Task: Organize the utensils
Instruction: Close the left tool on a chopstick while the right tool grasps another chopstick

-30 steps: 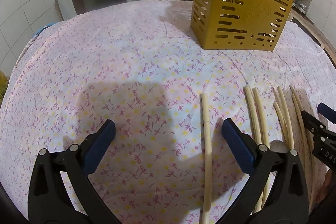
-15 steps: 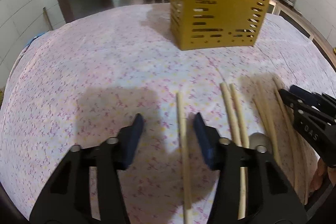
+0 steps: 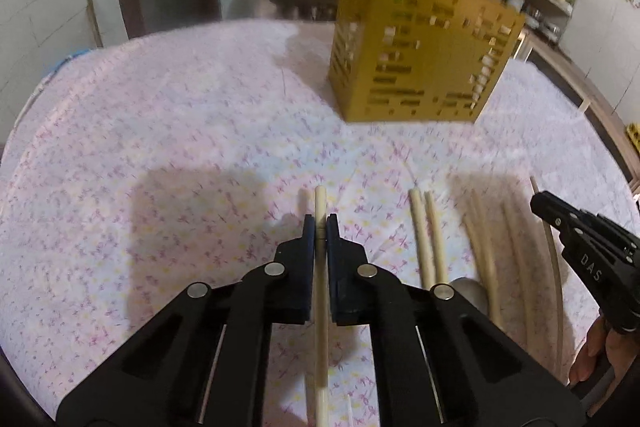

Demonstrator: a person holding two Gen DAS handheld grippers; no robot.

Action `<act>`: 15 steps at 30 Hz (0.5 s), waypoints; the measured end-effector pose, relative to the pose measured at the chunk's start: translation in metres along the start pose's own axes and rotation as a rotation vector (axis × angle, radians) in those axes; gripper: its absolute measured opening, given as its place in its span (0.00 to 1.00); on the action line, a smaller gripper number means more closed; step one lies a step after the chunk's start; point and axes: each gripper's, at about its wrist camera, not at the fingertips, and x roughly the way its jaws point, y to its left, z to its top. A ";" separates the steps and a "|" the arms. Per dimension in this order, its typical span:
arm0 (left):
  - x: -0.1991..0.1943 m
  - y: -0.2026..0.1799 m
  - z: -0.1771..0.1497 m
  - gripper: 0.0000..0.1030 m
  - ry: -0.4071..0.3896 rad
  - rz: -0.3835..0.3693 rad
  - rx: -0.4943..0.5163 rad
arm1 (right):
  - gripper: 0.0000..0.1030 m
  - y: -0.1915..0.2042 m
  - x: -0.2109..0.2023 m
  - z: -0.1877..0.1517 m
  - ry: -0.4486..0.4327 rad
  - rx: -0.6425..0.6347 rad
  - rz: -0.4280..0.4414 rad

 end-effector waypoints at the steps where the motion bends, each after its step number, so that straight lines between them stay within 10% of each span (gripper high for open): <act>1: -0.005 0.000 0.000 0.04 -0.018 0.004 0.000 | 0.05 -0.002 -0.007 -0.001 -0.023 0.008 0.006; 15: -0.108 0.011 -0.021 0.04 -0.347 0.066 -0.034 | 0.06 -0.019 -0.098 -0.015 -0.363 0.050 0.049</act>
